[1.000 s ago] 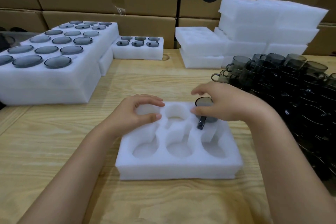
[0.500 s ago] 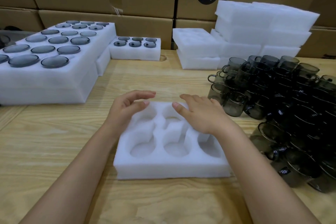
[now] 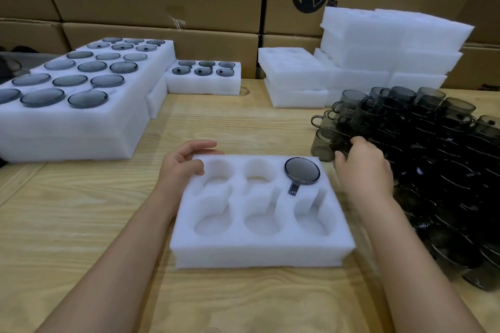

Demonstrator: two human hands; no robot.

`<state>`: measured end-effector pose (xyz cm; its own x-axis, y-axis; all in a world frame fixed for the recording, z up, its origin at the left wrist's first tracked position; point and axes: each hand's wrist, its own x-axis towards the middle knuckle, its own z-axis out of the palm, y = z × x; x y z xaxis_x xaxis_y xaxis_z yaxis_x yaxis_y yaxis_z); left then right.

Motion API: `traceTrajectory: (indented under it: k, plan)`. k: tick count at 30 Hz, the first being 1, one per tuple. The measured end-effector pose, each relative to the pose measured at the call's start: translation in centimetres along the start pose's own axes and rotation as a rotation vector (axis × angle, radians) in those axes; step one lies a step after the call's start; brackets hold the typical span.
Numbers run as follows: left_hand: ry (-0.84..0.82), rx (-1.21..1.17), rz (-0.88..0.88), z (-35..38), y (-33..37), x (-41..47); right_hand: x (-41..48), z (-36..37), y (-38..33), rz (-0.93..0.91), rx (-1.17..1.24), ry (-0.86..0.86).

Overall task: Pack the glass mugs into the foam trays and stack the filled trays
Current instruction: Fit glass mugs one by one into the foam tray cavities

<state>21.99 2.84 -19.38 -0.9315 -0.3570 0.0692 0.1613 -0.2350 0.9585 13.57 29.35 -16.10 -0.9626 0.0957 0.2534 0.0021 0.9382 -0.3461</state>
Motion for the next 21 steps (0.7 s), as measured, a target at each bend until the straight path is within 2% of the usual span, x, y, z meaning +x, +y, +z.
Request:
traceTrajectory:
  k: [4, 9, 12, 15, 18, 21]
  plan:
    - [0.011, 0.008, -0.003, -0.5, 0.1, 0.2, 0.1, 0.1, 0.2, -0.015, -0.081, -0.025]
    - [-0.057, -0.023, -0.007, -0.6, 0.1, 0.3, -0.5, -0.8, -0.6, -0.038, -0.004, -0.016]
    - [-0.065, -0.013, 0.015, -0.7, 0.1, 0.3, -1.4, -2.3, -1.8, -0.116, 0.075, 0.134]
    - [-0.034, 0.017, 0.095, -1.3, 0.5, 0.3, -3.0, -3.5, -3.7, -0.317, 0.278, 0.297]
    - [-0.057, 0.082, 0.176, -1.8, 1.3, 0.3, -4.6, -4.1, -5.5, -0.479, 0.464, 0.2]
    - [-0.24, 0.213, 0.214, -1.5, 2.1, 0.1, -6.1, -4.0, -6.7, -0.585, 0.58, 0.033]
